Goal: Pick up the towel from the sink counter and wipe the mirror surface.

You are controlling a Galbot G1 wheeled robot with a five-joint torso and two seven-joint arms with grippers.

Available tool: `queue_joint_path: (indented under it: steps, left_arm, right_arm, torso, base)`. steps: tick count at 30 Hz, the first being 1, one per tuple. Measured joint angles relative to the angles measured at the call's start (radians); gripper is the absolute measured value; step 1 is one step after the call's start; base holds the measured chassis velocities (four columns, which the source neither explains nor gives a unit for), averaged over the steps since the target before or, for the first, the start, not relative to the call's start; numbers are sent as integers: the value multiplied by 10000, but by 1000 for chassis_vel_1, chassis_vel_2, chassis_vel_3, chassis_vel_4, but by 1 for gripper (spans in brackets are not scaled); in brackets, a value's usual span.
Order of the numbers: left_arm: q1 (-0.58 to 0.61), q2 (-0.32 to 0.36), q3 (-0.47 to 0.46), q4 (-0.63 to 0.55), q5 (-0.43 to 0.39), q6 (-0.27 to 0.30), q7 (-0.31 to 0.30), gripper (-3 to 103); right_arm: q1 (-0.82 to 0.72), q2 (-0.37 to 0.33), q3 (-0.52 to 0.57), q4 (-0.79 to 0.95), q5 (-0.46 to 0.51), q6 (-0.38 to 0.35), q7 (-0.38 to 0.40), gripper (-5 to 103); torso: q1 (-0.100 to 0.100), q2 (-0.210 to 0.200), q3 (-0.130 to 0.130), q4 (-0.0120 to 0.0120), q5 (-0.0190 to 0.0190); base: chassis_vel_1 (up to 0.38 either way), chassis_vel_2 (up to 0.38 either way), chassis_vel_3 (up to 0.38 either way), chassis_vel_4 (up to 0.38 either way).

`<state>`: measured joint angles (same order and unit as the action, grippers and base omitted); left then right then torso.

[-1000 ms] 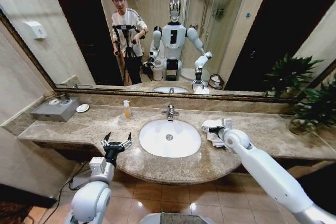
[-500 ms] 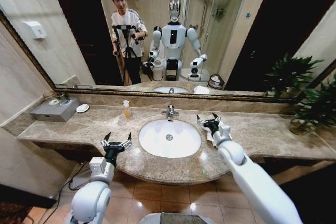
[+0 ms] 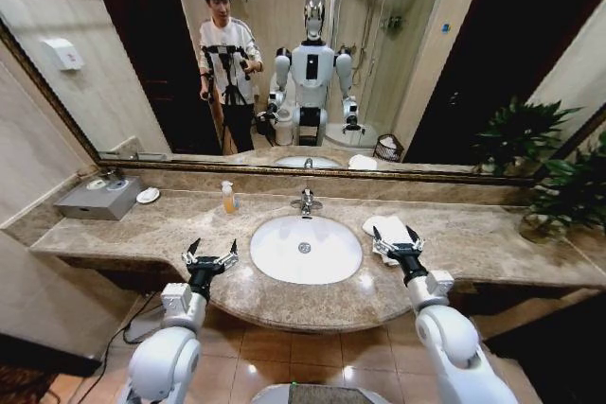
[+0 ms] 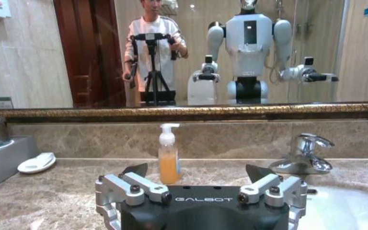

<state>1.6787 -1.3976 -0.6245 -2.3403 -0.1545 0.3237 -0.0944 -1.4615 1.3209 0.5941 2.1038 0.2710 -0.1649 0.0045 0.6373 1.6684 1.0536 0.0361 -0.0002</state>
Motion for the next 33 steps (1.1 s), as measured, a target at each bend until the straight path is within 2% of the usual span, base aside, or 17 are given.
queue_joint_path:
  steps: [6, 12, 33]
  left_arm:
    - [0, 0, -1, 0, 0, 0, -1, 100]
    - [0, 0, 0, 0, 0, 0, -1, 100]
    - [-1, 0, 0, 0, 0, 0, 0, 100]
  right_arm:
    - [145, -9, -56, 398, 193, -705, 34, 100]
    - [70, -110, -257, 756, 229, -946, 141, 100]
    - [-811, -392, -587, 1473, 271, -907, 500, 100]
  torso:
    - [0, 0, 0, -1, 0]
    - [3, -2, 1, -3, 0]
    - [1, -1, 1, -4, 1]
  base:
    - [0, 0, 0, 0]
    - [0, 0, 0, 0]
    - [55, -56, -65, 60]
